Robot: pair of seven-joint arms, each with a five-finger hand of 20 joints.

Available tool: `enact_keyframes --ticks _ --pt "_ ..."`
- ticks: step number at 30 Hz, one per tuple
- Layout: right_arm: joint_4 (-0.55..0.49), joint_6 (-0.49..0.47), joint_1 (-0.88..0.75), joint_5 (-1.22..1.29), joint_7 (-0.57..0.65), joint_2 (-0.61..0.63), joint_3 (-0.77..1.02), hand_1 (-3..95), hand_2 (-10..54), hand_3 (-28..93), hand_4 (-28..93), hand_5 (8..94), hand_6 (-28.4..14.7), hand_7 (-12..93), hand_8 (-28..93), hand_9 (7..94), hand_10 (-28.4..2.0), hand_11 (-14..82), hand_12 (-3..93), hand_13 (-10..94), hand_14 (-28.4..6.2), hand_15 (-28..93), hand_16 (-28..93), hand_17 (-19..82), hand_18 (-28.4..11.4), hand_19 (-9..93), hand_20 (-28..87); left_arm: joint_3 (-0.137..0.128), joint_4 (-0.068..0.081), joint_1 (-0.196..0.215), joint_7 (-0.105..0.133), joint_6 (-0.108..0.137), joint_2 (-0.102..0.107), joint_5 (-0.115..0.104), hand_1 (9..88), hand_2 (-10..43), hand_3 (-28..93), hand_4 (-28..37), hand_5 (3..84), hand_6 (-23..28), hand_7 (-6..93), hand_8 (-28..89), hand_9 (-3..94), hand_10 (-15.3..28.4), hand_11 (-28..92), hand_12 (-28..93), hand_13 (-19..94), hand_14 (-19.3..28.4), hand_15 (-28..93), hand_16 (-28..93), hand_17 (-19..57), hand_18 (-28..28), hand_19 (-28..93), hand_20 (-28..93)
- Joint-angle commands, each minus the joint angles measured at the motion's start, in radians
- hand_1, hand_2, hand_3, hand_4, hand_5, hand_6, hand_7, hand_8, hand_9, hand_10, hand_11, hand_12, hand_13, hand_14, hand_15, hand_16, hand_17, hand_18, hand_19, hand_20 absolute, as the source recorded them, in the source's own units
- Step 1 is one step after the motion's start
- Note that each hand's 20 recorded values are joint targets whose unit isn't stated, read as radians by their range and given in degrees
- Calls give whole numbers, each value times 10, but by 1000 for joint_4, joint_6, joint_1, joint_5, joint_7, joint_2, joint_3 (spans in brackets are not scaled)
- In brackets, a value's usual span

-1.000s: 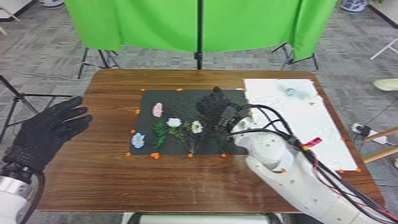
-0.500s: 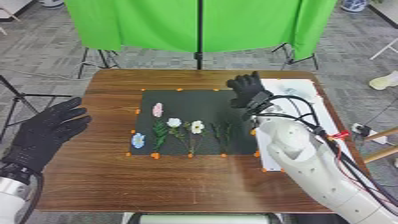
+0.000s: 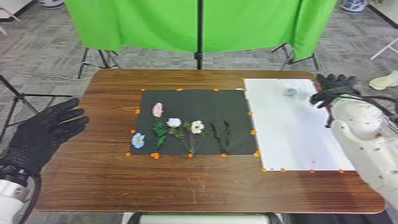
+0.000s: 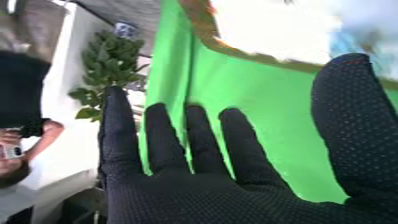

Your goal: Arrange flowers

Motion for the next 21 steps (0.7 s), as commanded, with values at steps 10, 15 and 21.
enact_keyframes --ticks 10,15,21 --pt "104 388 -31 25 -46 -7 -76 431 -95 775 -283 602 34 441 -183 804 -23 182 356 726 5 422 275 229 -151 676 271 10 -3 11 -3 9 -15 1 260 11 721 -254 362 37 200 -113 312 127 269 145 238 155 412 -28 -81 219 480 78" --pt "77 378 -51 -25 -104 -12 -75 476 -88 762 -283 735 44 442 -138 892 -21 242 356 812 -2 477 267 280 -147 741 317 10 -2 8 -4 7 -14 2 260 11 721 -254 362 37 199 -113 312 127 270 146 239 156 413 -28 -81 219 480 79" --pt "-12 471 -66 -95 -20 -2 -105 457 -95 831 -283 768 34 439 -136 912 -23 260 378 822 -7 531 268 287 -152 761 342 10 -1 8 -2 7 -17 2 260 11 722 -254 362 37 199 -112 312 127 270 145 239 156 413 -29 -82 219 480 79"
